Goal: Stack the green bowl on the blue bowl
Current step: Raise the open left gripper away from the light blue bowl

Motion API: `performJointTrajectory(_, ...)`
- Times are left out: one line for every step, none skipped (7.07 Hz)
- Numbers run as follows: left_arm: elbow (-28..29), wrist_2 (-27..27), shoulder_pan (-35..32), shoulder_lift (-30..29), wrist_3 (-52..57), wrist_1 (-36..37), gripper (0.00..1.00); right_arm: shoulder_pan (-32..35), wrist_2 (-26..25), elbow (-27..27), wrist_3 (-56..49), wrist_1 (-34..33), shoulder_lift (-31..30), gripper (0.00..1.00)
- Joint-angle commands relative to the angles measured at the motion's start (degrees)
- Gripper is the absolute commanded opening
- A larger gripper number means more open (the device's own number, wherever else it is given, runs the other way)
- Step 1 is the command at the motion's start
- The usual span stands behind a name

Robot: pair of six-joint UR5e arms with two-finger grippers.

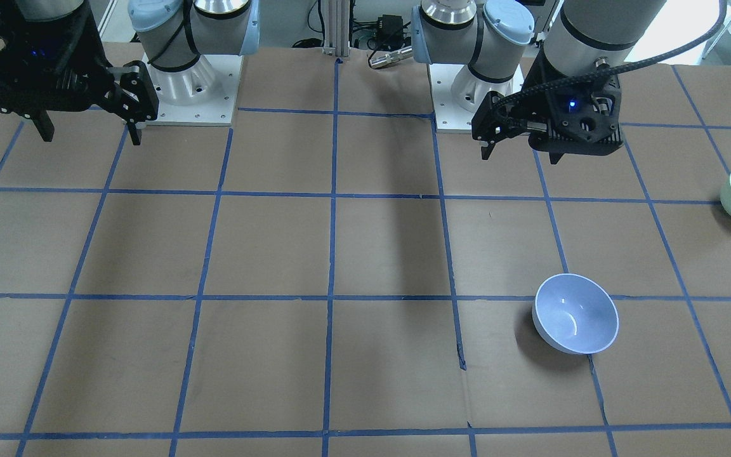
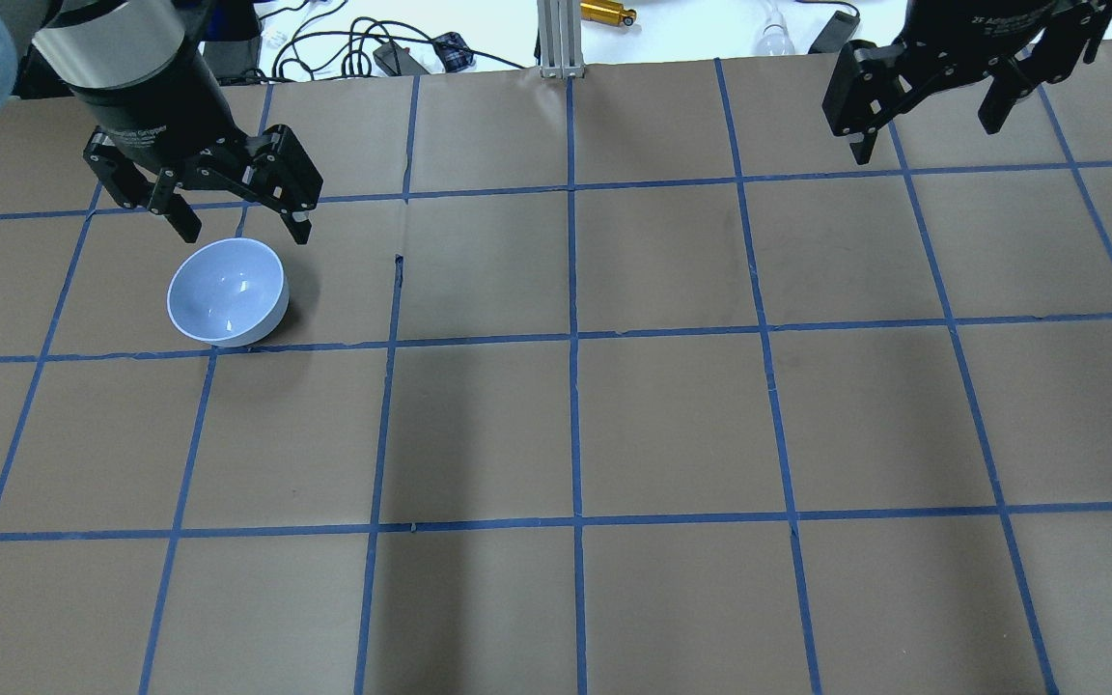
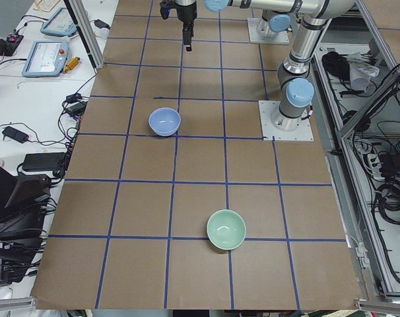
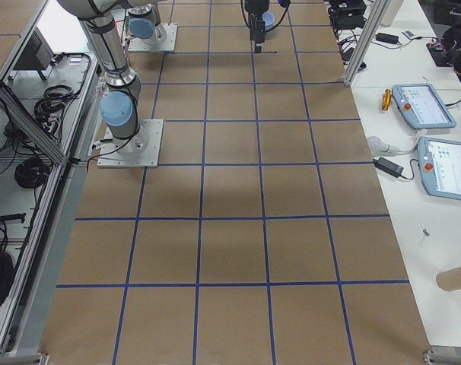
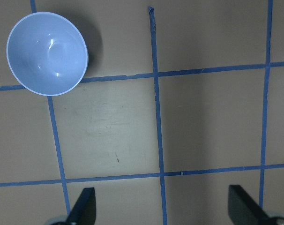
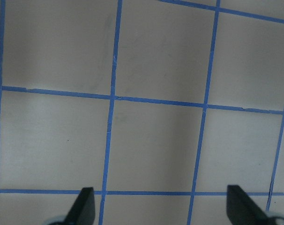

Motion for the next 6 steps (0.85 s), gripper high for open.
performJointTrajectory(-0.1,-0.1,-0.1,0.0,-0.1,0.0,1.00,-0.1,0.0,0.0,0.0,0.0,0.0,1.00)
performJointTrajectory(-0.2,-0.1,-0.1,0.0,-0.2,0.1,1.00,0.0,0.0,0.0,0.0,0.0,0.0,1.00)
performJointTrajectory(-0.3,0.5,0.3,0.1,-0.1,0.0,1.00,-0.1,0.0,0.0,0.0,0.0,0.0,1.00)
performJointTrajectory(-0.3,0.8,0.6,0.4,-0.2,-0.2,1.00,0.0,0.0,0.0,0.0,0.0,0.0,1.00)
performJointTrajectory(-0.3,0.8,0.6,1.3,-0.1,-0.9,1.00,-0.1,0.0,0.0,0.0,0.0,0.0,1.00)
performJointTrajectory(-0.3,0.7,0.5,1.4,-0.1,-1.4,1.00,0.0,0.0,0.0,0.0,0.0,0.0,1.00)
